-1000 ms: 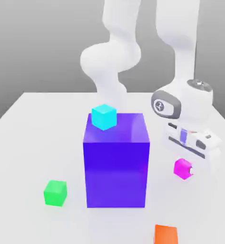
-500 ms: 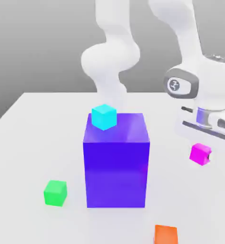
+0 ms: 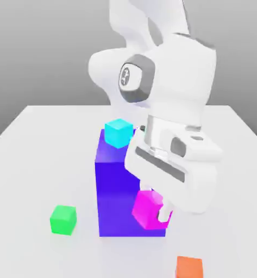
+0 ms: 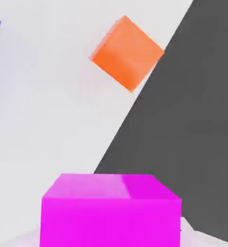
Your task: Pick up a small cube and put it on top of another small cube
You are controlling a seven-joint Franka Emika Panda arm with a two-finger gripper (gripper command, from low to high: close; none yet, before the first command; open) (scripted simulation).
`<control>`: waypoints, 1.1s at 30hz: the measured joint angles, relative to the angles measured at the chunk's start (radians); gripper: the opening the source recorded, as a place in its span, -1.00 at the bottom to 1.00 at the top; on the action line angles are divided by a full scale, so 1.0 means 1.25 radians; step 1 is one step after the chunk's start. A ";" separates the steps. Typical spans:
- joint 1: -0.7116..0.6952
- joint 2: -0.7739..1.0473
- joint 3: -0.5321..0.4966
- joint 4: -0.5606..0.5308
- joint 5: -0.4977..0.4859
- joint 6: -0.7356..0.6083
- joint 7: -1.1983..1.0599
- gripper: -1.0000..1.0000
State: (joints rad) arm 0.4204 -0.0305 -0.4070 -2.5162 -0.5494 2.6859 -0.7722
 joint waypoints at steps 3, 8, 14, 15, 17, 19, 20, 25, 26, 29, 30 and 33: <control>-0.041 -0.029 -0.023 -0.020 0.000 -0.011 -0.056 -1.00; -0.091 -0.067 -0.072 -0.055 0.017 -0.023 -0.161 -1.00; -0.137 -0.091 -0.151 -0.100 0.066 -0.028 -0.307 -1.00; -0.143 -0.093 -0.166 -0.107 0.077 -0.027 -0.333 -1.00; -0.153 -0.093 -0.195 -0.123 0.103 -0.027 -0.389 -1.00; -0.157 -0.090 -0.226 -0.142 0.139 -0.025 -0.452 -1.00; -0.150 -0.091 -0.242 -0.161 0.174 -0.024 -0.494 -1.00; -0.106 -0.055 -0.287 -0.205 0.313 0.014 -0.625 -1.00; -0.100 -0.042 -0.290 -0.206 0.335 0.026 -0.641 -1.00; -0.081 0.002 -0.290 -0.206 0.413 0.061 -0.697 -1.00; -0.078 0.018 -0.285 -0.205 0.445 0.072 -0.719 -1.00; -0.081 0.068 -0.259 -0.202 0.548 0.103 -0.793 -1.00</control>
State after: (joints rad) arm 0.3197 0.0541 -0.7308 -2.7687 0.1361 2.8151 -1.7632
